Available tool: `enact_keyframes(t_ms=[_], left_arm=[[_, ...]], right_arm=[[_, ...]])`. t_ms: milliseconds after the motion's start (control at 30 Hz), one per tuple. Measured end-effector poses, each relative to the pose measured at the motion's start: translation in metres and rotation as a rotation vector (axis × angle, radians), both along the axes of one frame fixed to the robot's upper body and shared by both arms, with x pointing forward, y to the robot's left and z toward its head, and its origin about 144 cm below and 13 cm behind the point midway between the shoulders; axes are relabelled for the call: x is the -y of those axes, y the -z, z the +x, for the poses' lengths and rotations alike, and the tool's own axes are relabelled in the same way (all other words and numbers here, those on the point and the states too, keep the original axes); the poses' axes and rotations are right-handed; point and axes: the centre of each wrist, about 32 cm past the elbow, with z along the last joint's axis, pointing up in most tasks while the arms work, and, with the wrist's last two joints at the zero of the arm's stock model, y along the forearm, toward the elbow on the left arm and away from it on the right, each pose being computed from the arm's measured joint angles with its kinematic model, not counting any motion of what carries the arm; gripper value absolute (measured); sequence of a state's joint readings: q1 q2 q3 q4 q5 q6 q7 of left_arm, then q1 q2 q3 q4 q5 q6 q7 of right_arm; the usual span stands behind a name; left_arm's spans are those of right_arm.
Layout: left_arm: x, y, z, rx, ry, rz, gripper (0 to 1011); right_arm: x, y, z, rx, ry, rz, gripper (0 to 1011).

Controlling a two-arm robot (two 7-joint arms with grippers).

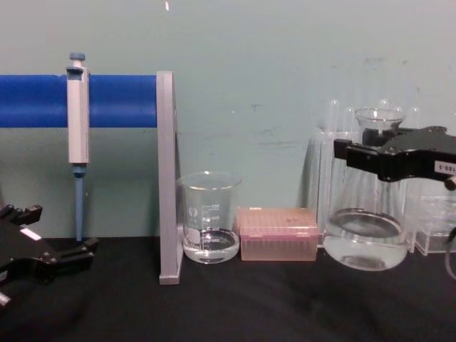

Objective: Grasp the erlenmeyer flask with one hand, shake it three times, then place it back.

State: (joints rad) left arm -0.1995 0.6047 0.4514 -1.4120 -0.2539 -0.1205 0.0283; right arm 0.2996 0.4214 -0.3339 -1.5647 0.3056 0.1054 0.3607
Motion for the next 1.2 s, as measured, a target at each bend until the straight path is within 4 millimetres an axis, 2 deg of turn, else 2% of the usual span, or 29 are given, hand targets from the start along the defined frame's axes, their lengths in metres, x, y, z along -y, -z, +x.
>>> enact_keyframes(t_ms=[467,933,1200], left_arm=[[0.0,0.0,0.0,0.0,0.0,0.0,1001],[0.0,0.0,0.0,0.0,0.0,0.0,1001],[0.0,0.0,0.0,0.0,0.0,0.0,1001]], right_arm=[[-0.008,0.001,-0.005,-0.009,-0.056,0.005,449],[-0.035,0.003,-0.024,-0.029,-0.284,-0.017,449],[-0.045,0.004,-0.033,-0.032,-0.376,-0.03,448]])
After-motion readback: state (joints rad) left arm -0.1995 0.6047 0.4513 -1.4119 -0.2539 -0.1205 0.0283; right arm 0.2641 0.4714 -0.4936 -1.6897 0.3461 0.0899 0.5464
